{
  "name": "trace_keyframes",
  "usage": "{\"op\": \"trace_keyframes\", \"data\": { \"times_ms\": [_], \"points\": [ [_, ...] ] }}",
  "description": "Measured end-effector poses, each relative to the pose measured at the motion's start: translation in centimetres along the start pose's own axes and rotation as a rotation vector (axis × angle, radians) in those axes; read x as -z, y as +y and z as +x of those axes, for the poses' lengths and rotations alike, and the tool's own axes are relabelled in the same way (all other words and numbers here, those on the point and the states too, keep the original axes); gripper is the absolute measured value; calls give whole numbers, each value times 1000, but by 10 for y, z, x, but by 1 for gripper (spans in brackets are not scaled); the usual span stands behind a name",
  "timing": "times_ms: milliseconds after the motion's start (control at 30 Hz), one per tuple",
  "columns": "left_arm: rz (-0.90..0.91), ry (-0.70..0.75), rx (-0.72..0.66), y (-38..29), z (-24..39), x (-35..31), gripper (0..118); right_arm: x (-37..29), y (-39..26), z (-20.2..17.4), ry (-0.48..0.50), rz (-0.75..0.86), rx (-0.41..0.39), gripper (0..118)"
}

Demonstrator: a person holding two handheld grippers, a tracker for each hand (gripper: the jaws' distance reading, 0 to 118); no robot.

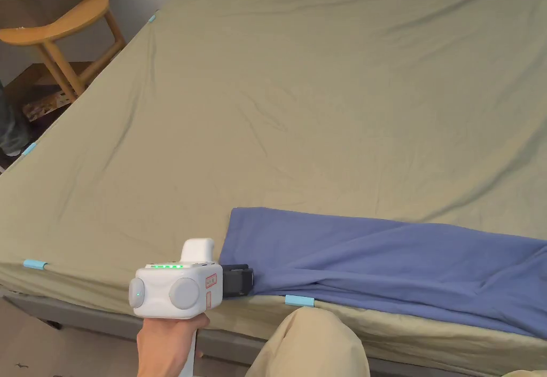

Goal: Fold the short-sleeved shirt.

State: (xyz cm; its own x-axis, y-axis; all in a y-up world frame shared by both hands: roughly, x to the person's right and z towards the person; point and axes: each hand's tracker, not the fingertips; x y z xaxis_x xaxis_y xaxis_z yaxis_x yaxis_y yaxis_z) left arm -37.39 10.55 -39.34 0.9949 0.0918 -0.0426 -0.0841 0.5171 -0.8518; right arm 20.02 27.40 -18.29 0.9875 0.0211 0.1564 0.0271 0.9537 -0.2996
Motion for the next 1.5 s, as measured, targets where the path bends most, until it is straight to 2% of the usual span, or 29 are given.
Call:
{"op": "trace_keyframes", "data": {
  "times_ms": [67,167,267,333,367,433,633,833,967,1167,1367,1500],
  "points": [
    [25,5,24,-1,4,-6,112,-3,6,-3,6,2,-3,1],
    [52,19,7,-4,16,-13,97,-3,6,-3,11,9,-8,1],
    [72,-5,-9,-5,26,-15,61,-3,6,-4,14,14,-3,1],
    [85,-26,-29,-7,37,-15,27,-5,10,-8,19,16,10,1],
    [86,-49,-35,-8,42,-15,20,-6,11,-9,22,16,17,1],
    [108,-75,-110,-9,48,-16,19,-8,13,-11,20,16,12,1],
    [134,-266,-329,-6,17,-31,17,-17,23,-8,3,23,-9,1],
    [142,-368,-526,2,-26,-47,16,-15,31,-6,-13,29,15,1],
    [135,-386,-499,12,-29,-50,16,-12,33,-11,-4,25,3,1],
    [169,-305,-349,35,5,-63,16,-13,29,-16,15,26,1,1],
    [239,-209,-89,64,64,-89,16,-13,18,-8,31,1,18,1],
    [279,-226,24,77,115,-101,16,-15,14,1,86,-33,58,1]
  ]
}}
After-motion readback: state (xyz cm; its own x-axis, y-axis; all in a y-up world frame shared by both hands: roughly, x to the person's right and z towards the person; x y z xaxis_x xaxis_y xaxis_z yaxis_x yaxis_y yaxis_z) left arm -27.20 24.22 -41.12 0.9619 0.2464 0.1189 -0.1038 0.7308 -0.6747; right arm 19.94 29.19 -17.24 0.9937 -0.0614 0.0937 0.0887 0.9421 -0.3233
